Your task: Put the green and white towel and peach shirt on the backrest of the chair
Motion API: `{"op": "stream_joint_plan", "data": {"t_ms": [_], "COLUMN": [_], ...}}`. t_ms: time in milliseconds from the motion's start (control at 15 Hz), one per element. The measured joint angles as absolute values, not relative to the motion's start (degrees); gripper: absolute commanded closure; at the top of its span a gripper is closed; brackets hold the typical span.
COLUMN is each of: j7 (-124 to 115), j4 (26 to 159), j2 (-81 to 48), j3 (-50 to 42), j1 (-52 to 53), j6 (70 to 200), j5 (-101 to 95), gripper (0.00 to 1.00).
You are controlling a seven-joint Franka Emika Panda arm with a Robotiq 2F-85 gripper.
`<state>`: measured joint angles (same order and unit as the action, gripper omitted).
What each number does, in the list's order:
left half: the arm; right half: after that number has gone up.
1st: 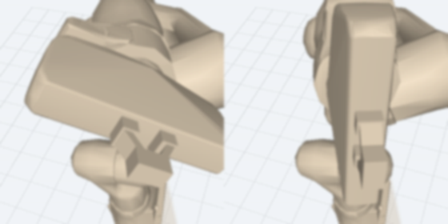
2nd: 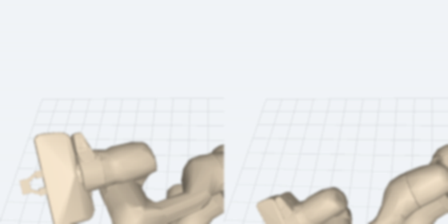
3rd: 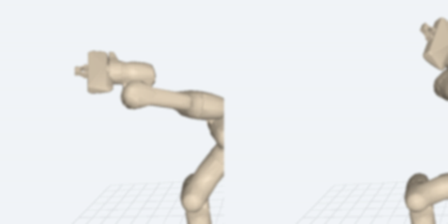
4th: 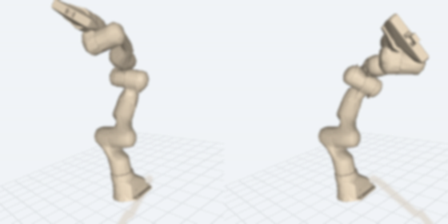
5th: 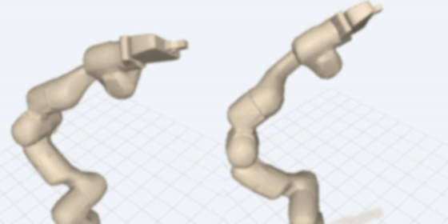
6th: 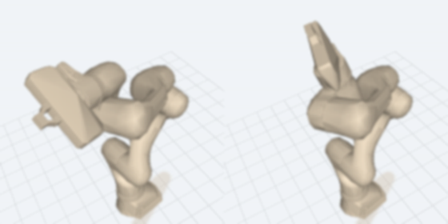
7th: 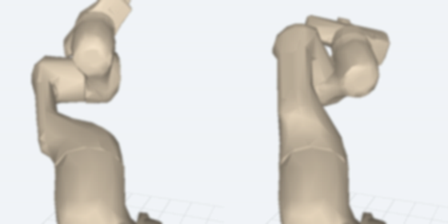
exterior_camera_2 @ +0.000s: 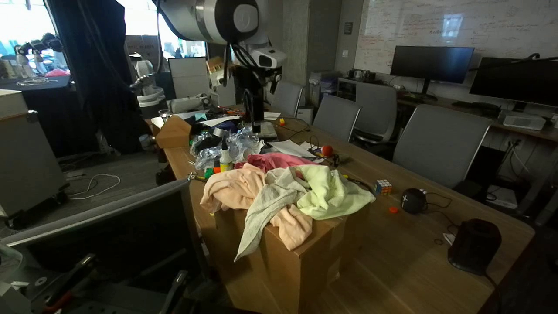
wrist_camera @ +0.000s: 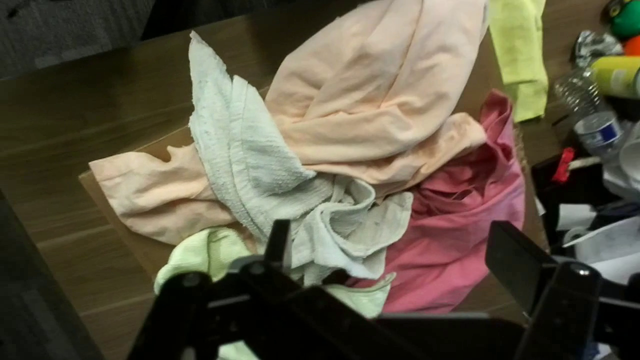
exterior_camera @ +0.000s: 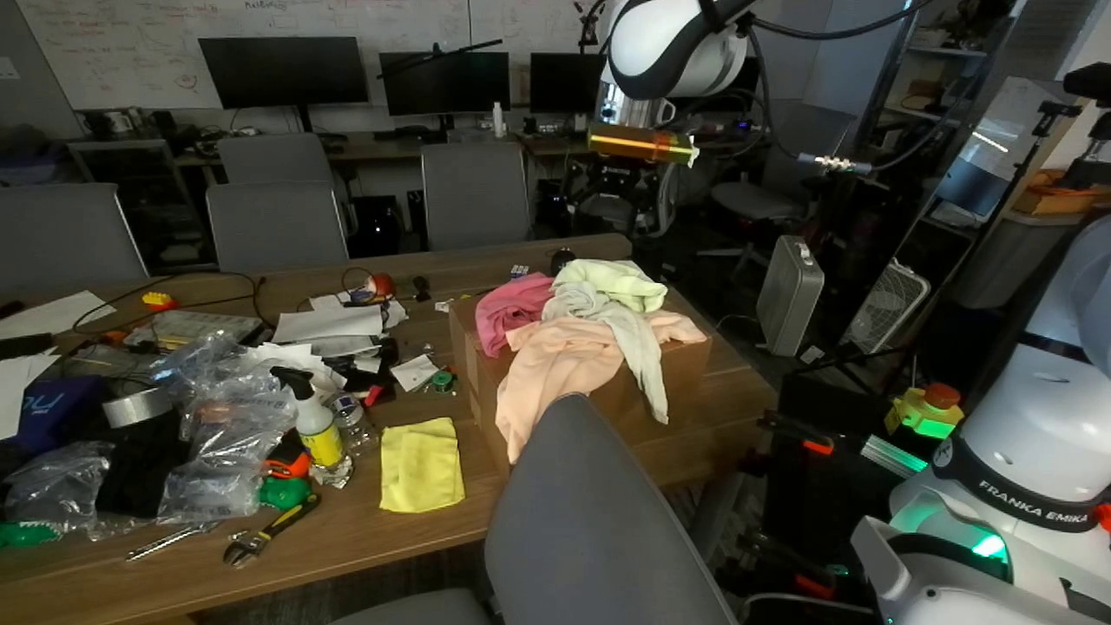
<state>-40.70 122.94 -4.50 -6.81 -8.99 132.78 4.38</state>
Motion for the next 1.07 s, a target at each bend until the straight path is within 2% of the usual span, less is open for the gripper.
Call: {"op": "stream_joint_plan", "data": {"t_ms": [467, 1067], "j7": [-51.23, -52.29], "j4": [120.08, 116.15], "j2": [-14.12, -24.58], "j3": [-12.8, -13.35], "j1": [-9.86, -12.14], "j6": [135.46, 135.09], "j5": [4.03, 15.97], "gripper": [0.0, 0.0]}}
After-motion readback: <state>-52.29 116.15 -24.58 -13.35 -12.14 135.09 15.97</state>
